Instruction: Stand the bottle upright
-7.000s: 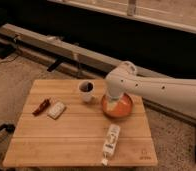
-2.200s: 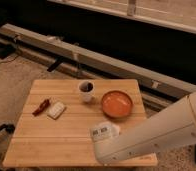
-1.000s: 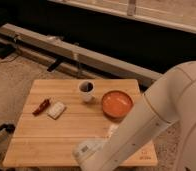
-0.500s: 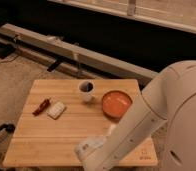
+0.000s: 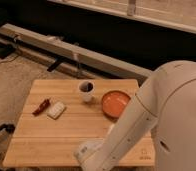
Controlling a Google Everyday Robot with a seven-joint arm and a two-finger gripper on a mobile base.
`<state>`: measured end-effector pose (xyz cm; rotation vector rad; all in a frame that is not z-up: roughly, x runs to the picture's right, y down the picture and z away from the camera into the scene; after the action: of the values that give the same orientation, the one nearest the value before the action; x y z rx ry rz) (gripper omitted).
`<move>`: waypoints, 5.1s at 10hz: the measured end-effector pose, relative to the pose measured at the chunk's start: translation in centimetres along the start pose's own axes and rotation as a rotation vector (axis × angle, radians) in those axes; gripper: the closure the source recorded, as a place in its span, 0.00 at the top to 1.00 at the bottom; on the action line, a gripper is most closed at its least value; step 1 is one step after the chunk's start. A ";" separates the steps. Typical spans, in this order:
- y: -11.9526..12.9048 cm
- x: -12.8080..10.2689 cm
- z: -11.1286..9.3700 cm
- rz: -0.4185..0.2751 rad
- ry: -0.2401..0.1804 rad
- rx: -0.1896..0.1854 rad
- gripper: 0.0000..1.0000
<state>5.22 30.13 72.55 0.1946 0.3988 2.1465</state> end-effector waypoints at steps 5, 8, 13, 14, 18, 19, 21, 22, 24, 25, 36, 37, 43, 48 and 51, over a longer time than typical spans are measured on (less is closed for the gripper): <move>1.8 0.2 -0.2 0.031 -0.019 -0.039 0.62; 3.3 -0.3 -0.6 0.046 -0.038 -0.068 0.62; 5.7 -0.7 -1.2 0.033 -0.050 -0.094 0.62; 5.6 -0.6 -1.0 0.017 -0.048 -0.076 0.62; 4.6 -0.4 -0.3 -0.026 -0.041 0.019 0.62; 4.4 -0.2 -0.2 -0.032 -0.039 0.033 0.62; 3.9 0.0 0.2 -0.028 -0.031 0.061 0.62; 3.8 0.2 0.4 -0.030 -0.029 0.067 0.62; 3.8 0.8 0.8 -0.033 -0.029 0.077 0.62; 3.7 0.9 1.1 -0.031 -0.034 0.080 0.62; 4.5 0.7 1.8 0.001 -0.104 0.088 0.02; 4.5 0.4 1.5 0.025 -0.080 0.091 0.00; 5.9 -9.2 -3.5 0.363 0.092 0.050 0.00; 7.3 -12.6 -6.7 0.537 0.292 -0.032 0.00; 7.4 -13.4 -8.4 0.615 0.458 -0.121 0.00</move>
<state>4.77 13.45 67.45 -0.2904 0.5141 2.8190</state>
